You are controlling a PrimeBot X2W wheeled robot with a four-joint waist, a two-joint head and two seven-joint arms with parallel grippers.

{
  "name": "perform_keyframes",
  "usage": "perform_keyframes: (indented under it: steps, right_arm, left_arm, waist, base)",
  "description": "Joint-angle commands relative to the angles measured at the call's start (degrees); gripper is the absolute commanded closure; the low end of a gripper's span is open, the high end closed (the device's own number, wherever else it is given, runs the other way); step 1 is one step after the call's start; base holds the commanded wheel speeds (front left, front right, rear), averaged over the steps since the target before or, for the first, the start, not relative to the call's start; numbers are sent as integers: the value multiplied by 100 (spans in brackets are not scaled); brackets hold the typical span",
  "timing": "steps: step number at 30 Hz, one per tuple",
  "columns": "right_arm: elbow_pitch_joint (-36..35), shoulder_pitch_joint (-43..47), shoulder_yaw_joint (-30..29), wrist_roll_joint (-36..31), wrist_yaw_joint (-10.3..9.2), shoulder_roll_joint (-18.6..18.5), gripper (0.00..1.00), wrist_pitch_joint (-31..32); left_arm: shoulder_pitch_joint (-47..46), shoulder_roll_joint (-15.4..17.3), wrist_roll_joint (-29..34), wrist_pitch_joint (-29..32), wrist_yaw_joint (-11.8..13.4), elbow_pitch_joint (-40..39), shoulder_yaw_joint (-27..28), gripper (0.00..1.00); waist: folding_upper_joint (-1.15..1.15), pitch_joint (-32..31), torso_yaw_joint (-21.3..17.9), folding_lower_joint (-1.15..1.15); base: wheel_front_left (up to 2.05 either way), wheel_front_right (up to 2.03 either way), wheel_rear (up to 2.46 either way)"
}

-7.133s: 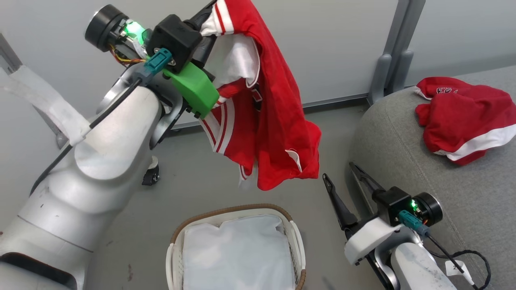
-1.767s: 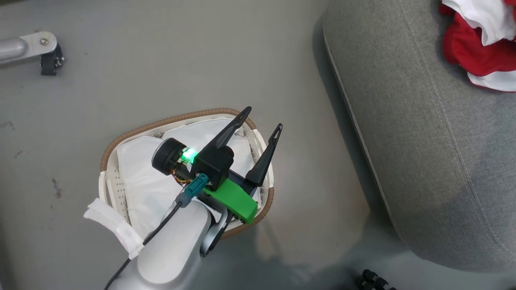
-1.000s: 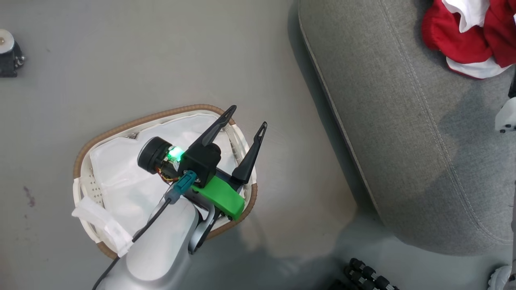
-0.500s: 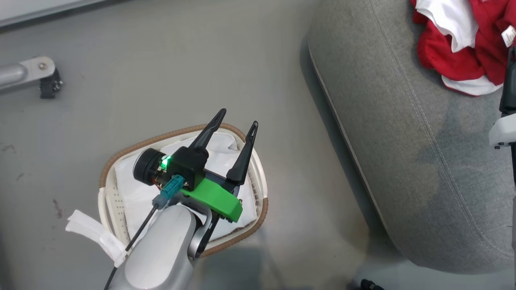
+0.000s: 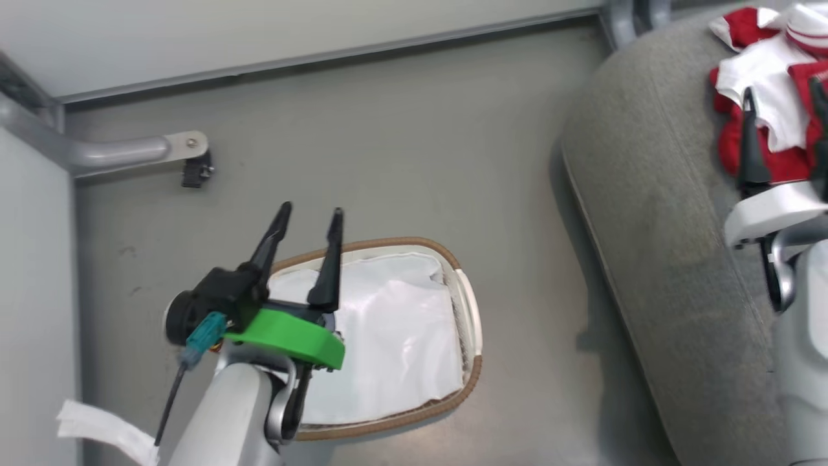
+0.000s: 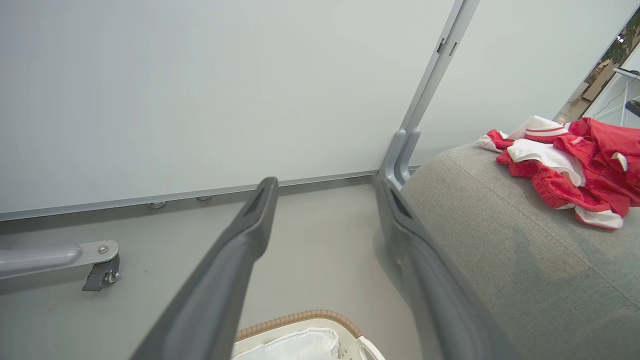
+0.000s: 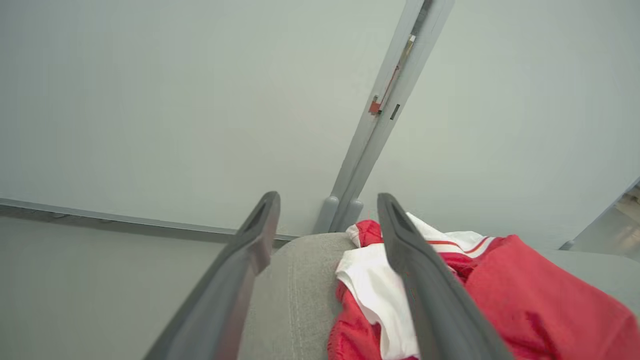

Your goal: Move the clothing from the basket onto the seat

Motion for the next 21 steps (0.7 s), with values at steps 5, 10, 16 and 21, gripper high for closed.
perform_keyframes:
  steps: [5,10,16,21]
  right_arm:
    - [35,299,372,156,-8,280,0,0]
    - [-21,654,603,334,-8,530,0,0]
    - [-203,1332,789,543,-8,682,0,0]
    - [-386,1869,994,1068,-8,691,0,0]
  left_arm:
    - [442,-10,34,-2,139,-97,490,0]
    - [824,-11,-74,-3,260,-175,839,0]
    - [1241,-7,-56,-2,280,-181,1052,0]
    - [1529,-7,-31,-2,281,-224,1204,0]
  waist:
    - [0,-638,715,0]
    - [0,-845,876,0]
    - [0,-1117,978,0]
    - [0,-1241,957,0]
  base:
    - [0,0,0]
    - [0,0,0]
    - [0,0,0]
    - [0,0,0]
